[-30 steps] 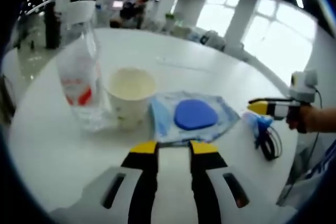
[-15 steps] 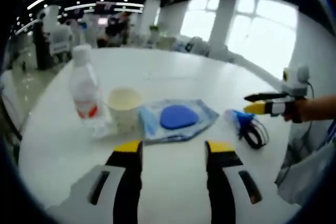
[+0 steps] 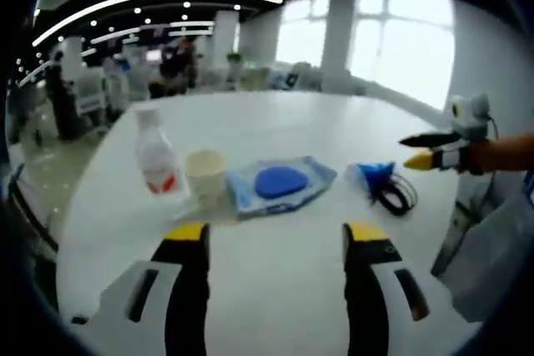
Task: Arrange the tabletop items into an orderly group along one side of the table until the central work area is clear of visible clutter.
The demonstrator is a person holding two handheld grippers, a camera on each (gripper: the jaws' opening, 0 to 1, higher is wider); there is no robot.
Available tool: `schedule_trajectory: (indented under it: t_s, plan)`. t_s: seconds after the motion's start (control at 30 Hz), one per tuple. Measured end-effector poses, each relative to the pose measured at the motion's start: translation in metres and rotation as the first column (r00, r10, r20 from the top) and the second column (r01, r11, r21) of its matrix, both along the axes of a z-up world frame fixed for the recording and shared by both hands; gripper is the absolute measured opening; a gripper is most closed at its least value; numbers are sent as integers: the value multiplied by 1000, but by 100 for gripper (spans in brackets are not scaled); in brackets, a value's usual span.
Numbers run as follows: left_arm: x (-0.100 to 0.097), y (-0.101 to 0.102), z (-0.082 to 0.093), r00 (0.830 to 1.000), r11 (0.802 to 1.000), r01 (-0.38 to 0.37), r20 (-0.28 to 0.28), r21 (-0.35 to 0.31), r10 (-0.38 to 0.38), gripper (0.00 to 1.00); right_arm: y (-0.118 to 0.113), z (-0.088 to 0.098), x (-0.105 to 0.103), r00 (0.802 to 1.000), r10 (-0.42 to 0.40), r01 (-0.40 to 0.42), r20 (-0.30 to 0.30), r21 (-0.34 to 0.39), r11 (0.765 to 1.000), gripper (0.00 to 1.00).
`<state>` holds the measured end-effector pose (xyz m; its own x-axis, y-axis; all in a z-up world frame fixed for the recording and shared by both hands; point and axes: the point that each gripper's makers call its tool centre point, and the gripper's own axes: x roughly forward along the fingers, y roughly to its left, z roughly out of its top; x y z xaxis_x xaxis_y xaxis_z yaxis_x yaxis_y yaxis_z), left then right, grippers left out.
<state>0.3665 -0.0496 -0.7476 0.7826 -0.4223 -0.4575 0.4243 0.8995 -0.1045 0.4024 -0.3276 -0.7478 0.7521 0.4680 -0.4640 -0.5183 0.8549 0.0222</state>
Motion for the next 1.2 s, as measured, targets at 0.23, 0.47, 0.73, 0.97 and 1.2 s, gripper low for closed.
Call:
schedule_trajectory:
  t_s: [0.23, 0.47, 0.73, 0.97, 1.2]
  plan:
    - [-24, 8, 8, 1000, 1000, 21, 17, 19, -21, 70, -3, 0, -24, 1000, 15, -15, 1, -16, 1000, 85]
    - [-46, 12, 14, 999, 998, 39, 30, 47, -40, 77, -4, 4, -46, 998, 47, -44, 42, -72, 996, 91]
    - [-75, 5, 9, 994, 987, 110, 9, 115, -111, 94, -1, -4, -73, 995, 96, -96, 1, -102, 990, 100]
    - [-81, 9, 19, 993, 986, 110, 26, 123, -114, 100, -3, -11, -86, 997, 73, -75, -20, -102, 992, 100]
    - [-89, 16, 22, 996, 994, 72, 39, 81, -76, 100, -4, -10, -88, 998, 61, -63, -26, -107, 992, 100]
